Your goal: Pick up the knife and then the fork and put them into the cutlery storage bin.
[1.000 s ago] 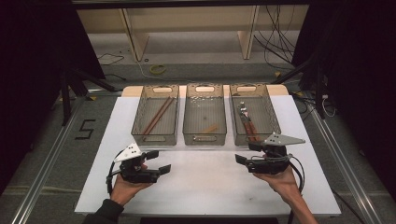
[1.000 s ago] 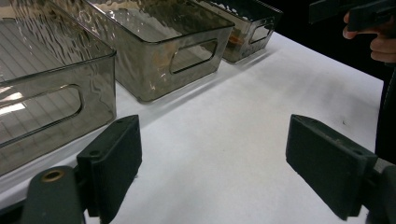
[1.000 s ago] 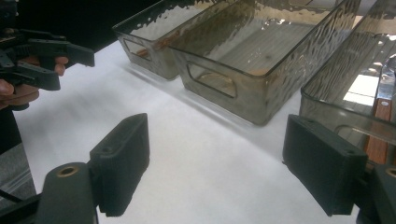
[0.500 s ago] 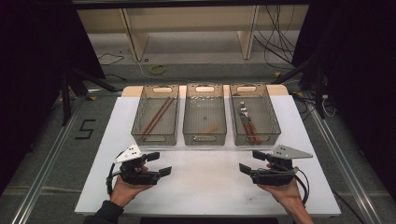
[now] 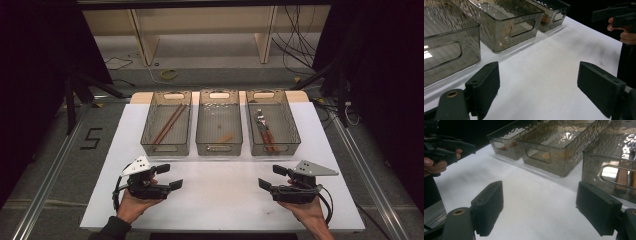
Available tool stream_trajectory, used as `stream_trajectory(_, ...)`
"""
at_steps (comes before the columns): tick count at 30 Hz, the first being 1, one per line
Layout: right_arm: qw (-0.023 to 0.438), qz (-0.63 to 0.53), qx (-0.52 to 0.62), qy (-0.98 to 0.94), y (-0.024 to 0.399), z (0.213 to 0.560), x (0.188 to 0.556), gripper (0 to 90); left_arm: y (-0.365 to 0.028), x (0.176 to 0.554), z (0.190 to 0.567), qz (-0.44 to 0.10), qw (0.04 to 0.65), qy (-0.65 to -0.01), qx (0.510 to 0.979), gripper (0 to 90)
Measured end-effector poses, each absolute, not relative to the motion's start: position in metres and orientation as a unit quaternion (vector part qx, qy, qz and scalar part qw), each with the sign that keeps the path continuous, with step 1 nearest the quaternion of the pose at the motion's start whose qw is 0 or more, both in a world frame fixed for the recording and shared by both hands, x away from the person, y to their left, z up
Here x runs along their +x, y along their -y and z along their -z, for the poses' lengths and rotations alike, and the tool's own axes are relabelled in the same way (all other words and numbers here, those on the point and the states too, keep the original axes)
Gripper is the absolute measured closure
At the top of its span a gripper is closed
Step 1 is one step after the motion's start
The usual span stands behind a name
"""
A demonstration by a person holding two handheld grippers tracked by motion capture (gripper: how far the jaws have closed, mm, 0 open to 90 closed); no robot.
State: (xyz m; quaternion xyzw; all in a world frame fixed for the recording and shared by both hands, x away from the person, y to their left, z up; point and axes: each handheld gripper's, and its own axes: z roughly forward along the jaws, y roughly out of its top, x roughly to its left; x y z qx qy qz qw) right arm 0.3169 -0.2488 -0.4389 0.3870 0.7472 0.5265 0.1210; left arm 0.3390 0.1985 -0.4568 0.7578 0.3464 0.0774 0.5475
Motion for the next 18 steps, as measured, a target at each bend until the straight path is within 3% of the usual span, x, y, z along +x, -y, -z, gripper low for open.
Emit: stream_trajectory(18, 0.120, -0.529, 0.389, -0.745, 0.2505, 0.4404, 0.3167, 22.9, -0.1991, 0.3396, 0.4570, -0.078, 0.547, -0.347, 0.758, 17.8)
